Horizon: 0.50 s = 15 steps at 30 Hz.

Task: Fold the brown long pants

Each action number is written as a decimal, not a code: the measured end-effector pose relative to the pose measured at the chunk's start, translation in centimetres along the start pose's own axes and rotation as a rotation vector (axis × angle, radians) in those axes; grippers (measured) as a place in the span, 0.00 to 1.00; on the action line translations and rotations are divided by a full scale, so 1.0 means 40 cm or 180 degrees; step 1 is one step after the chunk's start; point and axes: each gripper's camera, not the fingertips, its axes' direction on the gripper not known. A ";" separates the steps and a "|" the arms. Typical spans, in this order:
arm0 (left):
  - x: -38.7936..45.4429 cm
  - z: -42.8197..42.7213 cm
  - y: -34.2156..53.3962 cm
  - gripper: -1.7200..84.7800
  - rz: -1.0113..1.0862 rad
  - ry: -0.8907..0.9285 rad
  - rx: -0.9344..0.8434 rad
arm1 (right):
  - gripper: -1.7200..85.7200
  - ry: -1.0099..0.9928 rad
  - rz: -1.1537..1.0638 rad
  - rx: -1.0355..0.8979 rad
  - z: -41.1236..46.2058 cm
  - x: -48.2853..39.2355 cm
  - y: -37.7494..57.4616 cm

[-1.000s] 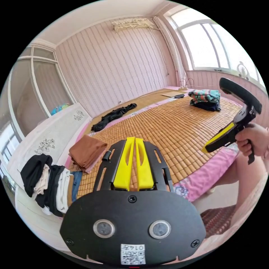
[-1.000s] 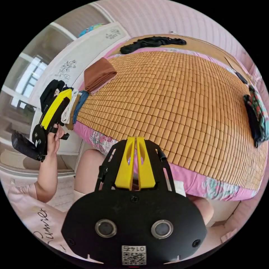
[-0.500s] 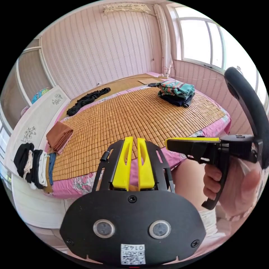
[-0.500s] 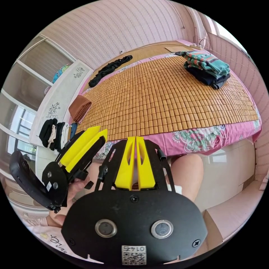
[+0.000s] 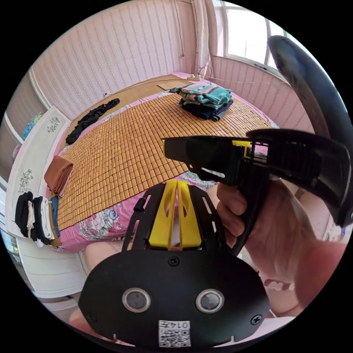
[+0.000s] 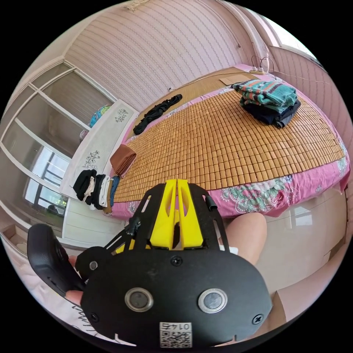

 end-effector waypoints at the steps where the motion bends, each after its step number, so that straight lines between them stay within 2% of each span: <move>1: -0.001 0.005 -0.020 0.01 -0.0031 0.0117 -0.0016 | 0.01 0.0132 -0.0051 0.0045 0.001 0.008 0.000; 5: 0.009 0.006 -0.076 0.01 0.0027 0.0166 0.0017 | 0.01 0.0260 -0.0046 -0.0118 0.032 0.051 -0.012; 11: 0.049 0.023 -0.178 0.01 -0.0014 0.0223 -0.0255 | 0.01 0.0241 0.0008 -0.0098 0.054 0.147 -0.020; 15: 0.093 0.038 -0.237 0.01 0.0127 0.0058 -0.0337 | 0.01 -0.0055 0.0001 -0.0538 0.113 0.233 -0.047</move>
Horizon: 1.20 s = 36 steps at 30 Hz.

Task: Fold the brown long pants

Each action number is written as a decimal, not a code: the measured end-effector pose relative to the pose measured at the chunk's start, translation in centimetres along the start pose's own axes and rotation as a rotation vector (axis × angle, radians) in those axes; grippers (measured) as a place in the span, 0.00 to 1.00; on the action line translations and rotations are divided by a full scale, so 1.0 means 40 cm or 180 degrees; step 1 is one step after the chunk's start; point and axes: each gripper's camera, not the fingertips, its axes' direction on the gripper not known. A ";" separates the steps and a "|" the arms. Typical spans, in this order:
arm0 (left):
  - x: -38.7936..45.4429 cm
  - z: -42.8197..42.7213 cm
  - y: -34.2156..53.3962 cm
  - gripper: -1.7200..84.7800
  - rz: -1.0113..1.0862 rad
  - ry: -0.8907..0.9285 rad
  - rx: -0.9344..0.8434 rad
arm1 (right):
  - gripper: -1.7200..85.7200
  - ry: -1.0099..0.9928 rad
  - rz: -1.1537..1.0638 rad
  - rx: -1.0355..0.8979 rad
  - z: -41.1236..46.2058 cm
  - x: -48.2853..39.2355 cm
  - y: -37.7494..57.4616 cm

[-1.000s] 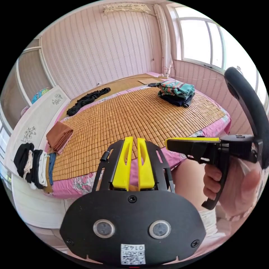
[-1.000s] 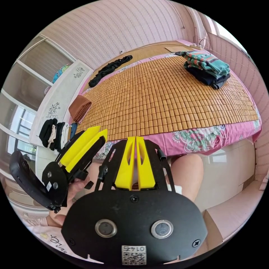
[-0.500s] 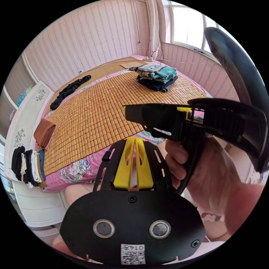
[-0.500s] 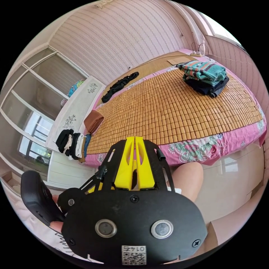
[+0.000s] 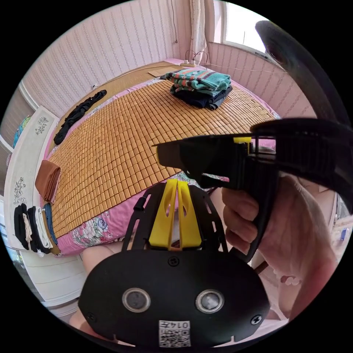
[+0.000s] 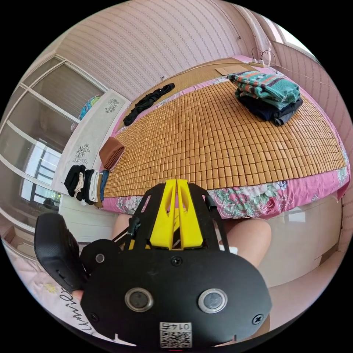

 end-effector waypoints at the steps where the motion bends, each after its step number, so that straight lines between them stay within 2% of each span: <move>1: 0.011 0.005 -0.016 0.01 0.0063 -0.0147 0.0013 | 0.01 -0.0050 -0.0076 -0.0055 0.014 0.021 -0.008; 5: 0.040 0.026 -0.071 0.01 0.0217 -0.0390 -0.0053 | 0.01 -0.0137 -0.0161 -0.0164 0.054 0.082 -0.038; 7: 0.061 0.019 -0.112 0.01 0.0268 -0.0118 -0.0146 | 0.01 -0.0381 -0.0329 -0.0317 0.082 0.096 -0.061; 9: 0.077 0.011 -0.146 0.01 0.0287 -0.0063 -0.0111 | 0.01 -0.0182 -0.0493 -0.0306 0.088 0.098 -0.076; 11: 0.081 0.012 -0.194 0.01 0.0184 -0.0363 0.0012 | 0.01 0.0228 -0.0313 -0.0180 0.084 0.130 -0.097; 15: 0.077 0.047 -0.299 0.01 -0.0188 -0.0403 -0.0365 | 0.01 -0.0048 -0.0065 0.0228 0.057 0.246 -0.115; 17: 0.075 0.047 -0.327 0.01 -0.0230 -0.0438 -0.0294 | 0.01 -0.0008 0.0034 0.0397 0.049 0.300 -0.104; 20: 0.095 0.053 -0.373 0.01 -0.0060 -0.0655 -0.0267 | 0.01 0.0500 0.0241 0.0489 0.065 0.369 -0.086; 24: 0.132 0.079 -0.428 0.01 0.0217 -0.0787 -0.0329 | 0.01 0.1124 0.0365 0.0261 0.131 0.410 -0.083; 36: 0.096 0.195 -0.543 0.01 0.0479 -0.0218 -0.0356 | 0.01 0.1529 0.0172 -0.0191 0.277 0.426 -0.128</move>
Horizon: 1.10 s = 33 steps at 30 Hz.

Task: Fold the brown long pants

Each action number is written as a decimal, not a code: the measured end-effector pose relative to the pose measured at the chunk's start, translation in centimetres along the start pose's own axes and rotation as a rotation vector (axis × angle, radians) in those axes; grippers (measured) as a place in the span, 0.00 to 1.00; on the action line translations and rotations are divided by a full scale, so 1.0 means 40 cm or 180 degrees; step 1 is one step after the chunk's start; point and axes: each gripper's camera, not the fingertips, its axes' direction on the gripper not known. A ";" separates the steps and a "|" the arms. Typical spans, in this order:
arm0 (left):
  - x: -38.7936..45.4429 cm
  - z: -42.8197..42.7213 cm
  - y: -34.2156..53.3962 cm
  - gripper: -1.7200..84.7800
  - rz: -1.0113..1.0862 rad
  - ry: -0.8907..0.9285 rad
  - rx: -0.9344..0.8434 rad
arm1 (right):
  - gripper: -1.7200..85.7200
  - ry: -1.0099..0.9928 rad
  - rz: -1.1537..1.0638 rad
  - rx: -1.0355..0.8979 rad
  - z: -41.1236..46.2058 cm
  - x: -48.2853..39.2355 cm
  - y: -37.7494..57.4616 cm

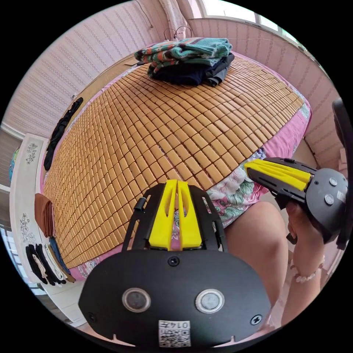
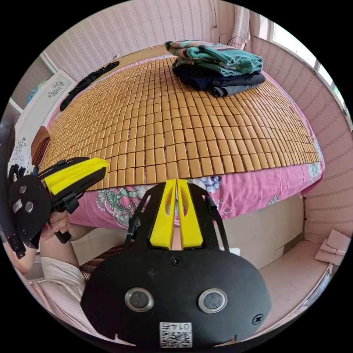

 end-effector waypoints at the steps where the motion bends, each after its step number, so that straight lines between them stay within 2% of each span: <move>1: -0.008 0.006 -0.008 0.01 0.0096 0.0142 0.0012 | 0.01 0.0042 0.0004 -0.0041 0.011 -0.004 -0.008; 7: -0.054 0.051 -0.054 0.01 0.0591 0.0830 0.0004 | 0.01 0.0174 -0.0078 -0.0153 0.052 -0.027 -0.038; 13: -0.069 0.063 -0.092 0.01 0.0832 0.0568 0.0031 | 0.01 0.0085 -0.0115 -0.0107 0.061 -0.031 -0.053; 21: -0.108 0.066 -0.113 0.01 0.0949 0.0583 0.0068 | 0.01 0.0055 -0.0134 -0.0040 0.069 -0.044 -0.064; 25: -0.108 0.064 -0.105 0.01 0.1184 0.0398 0.0180 | 0.01 0.0018 -0.0120 -0.0019 0.073 -0.047 -0.068; 31: -0.097 0.071 -0.103 0.01 0.1383 0.0006 0.0214 | 0.01 0.0164 -0.0326 -0.0015 0.080 -0.075 -0.072; 33: -0.112 0.076 -0.109 0.01 0.1360 0.0070 0.0176 | 0.01 0.0252 -0.0418 0.0039 0.082 -0.088 -0.065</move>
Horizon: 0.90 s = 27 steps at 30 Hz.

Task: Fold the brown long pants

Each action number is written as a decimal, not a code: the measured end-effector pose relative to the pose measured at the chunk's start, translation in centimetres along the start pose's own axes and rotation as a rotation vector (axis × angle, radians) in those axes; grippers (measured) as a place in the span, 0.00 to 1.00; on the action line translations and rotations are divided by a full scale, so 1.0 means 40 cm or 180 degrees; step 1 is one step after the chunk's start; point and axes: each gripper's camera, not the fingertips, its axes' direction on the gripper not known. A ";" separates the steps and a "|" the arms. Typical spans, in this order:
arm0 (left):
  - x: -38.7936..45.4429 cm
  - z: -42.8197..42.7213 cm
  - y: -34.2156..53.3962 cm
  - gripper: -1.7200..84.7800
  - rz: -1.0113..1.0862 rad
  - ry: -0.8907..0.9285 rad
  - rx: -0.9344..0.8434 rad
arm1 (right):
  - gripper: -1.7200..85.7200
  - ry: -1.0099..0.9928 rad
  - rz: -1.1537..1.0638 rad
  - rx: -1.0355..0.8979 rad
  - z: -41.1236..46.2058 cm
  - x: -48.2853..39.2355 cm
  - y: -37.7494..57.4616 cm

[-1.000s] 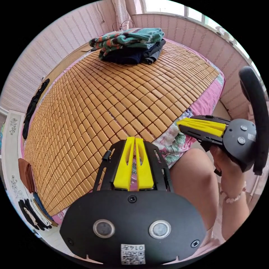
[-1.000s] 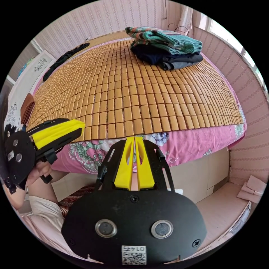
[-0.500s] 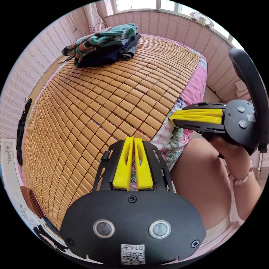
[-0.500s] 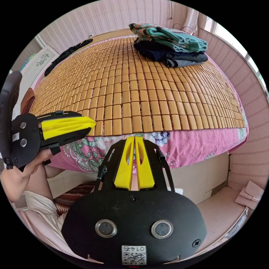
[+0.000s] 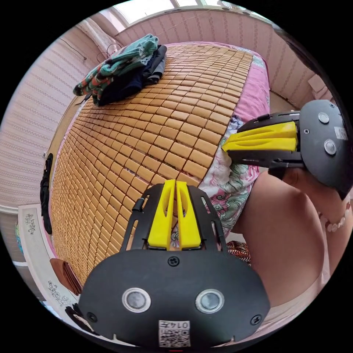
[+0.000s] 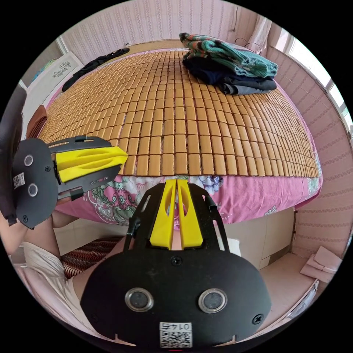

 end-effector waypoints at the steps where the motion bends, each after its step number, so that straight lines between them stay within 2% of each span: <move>1: -0.015 0.003 0.002 0.01 -0.0006 0.0076 -0.0010 | 0.01 0.0061 -0.0026 0.0045 0.001 -0.009 0.005; 8: -0.109 0.026 0.029 0.04 -0.0064 0.0579 -0.0021 | 0.02 0.0312 -0.0221 0.0035 0.008 -0.043 0.008; 10: -0.133 0.025 0.040 0.15 -0.0082 0.0344 -0.0027 | 0.05 0.0308 -0.0339 0.0059 0.007 -0.041 0.013; 12: -0.153 0.027 0.046 0.19 -0.0038 0.0424 -0.0083 | 0.09 0.0292 -0.0335 0.0075 0.005 -0.031 0.016; 19: -0.235 0.035 0.080 0.20 -0.0104 0.0588 0.0155 | 0.16 -0.0183 -0.0209 0.0328 -0.036 0.035 0.002; 25: -0.388 0.038 0.077 0.18 -0.0330 0.0788 0.0644 | 0.18 0.0066 -0.0294 0.0699 -0.081 0.113 -0.102; 27: -0.445 0.049 0.052 0.18 -0.0444 0.0798 0.0650 | 0.19 0.0142 -0.0284 0.0866 -0.099 0.143 -0.150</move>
